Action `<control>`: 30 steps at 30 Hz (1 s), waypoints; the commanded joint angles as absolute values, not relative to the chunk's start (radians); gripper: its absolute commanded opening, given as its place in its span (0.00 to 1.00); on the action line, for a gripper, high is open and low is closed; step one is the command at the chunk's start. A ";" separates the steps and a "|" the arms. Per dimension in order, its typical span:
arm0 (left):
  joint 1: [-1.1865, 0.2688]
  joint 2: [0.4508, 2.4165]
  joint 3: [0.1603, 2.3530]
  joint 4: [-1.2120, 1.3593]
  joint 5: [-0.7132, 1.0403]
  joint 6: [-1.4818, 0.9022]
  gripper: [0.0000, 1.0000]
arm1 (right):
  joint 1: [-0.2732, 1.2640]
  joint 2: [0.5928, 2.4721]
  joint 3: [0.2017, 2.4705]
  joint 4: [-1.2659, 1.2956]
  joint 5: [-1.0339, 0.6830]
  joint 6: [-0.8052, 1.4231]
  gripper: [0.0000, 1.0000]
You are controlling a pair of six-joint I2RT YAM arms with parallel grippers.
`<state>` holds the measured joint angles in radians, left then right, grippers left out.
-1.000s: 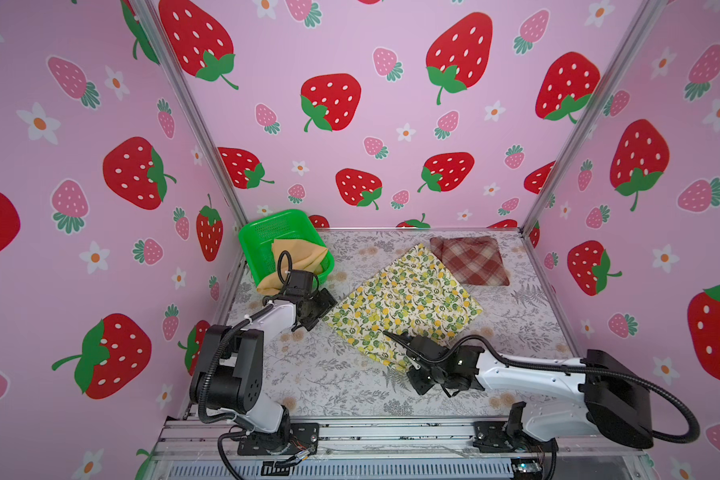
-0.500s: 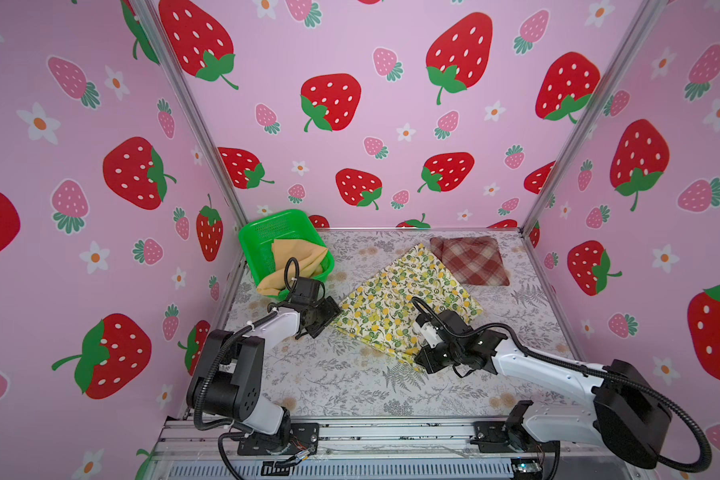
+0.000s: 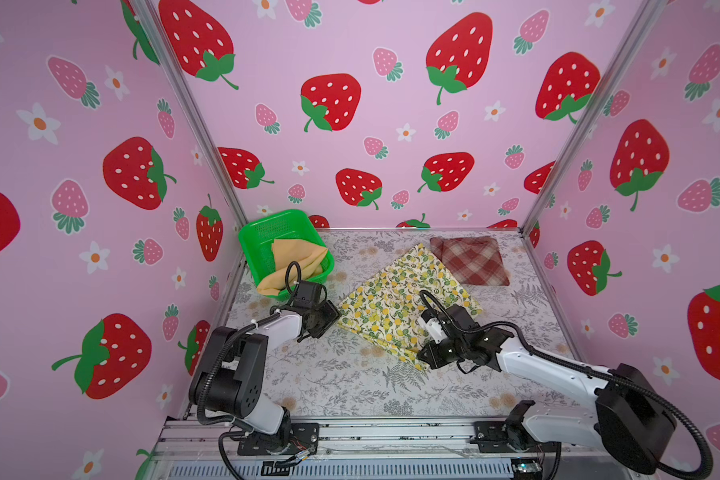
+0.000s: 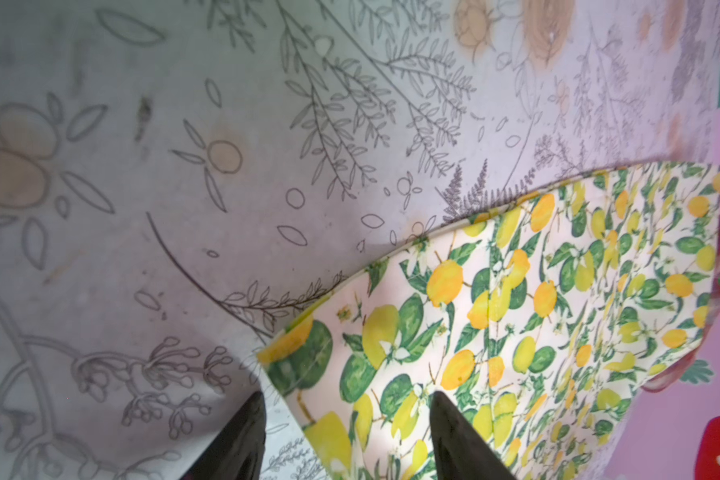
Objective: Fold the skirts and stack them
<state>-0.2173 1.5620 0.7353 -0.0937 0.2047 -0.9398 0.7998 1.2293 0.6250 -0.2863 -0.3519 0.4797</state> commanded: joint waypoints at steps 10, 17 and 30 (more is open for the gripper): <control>-0.216 1.618 0.801 -0.114 0.179 -0.931 0.00 | 0.788 1.188 0.595 -0.290 -0.426 0.434 0.11; -0.215 1.464 0.775 -0.193 0.175 -0.914 0.00 | 0.804 1.173 0.635 -0.305 -0.493 0.401 0.11; -0.190 0.931 0.805 -0.596 0.097 -0.864 0.00 | 0.965 1.162 0.750 -0.258 -0.607 0.477 0.12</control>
<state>-0.1925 1.0054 0.7639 -0.4332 0.1390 -0.8860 0.9390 1.1927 0.7052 -0.2840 -0.5518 0.4442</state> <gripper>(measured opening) 0.053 0.118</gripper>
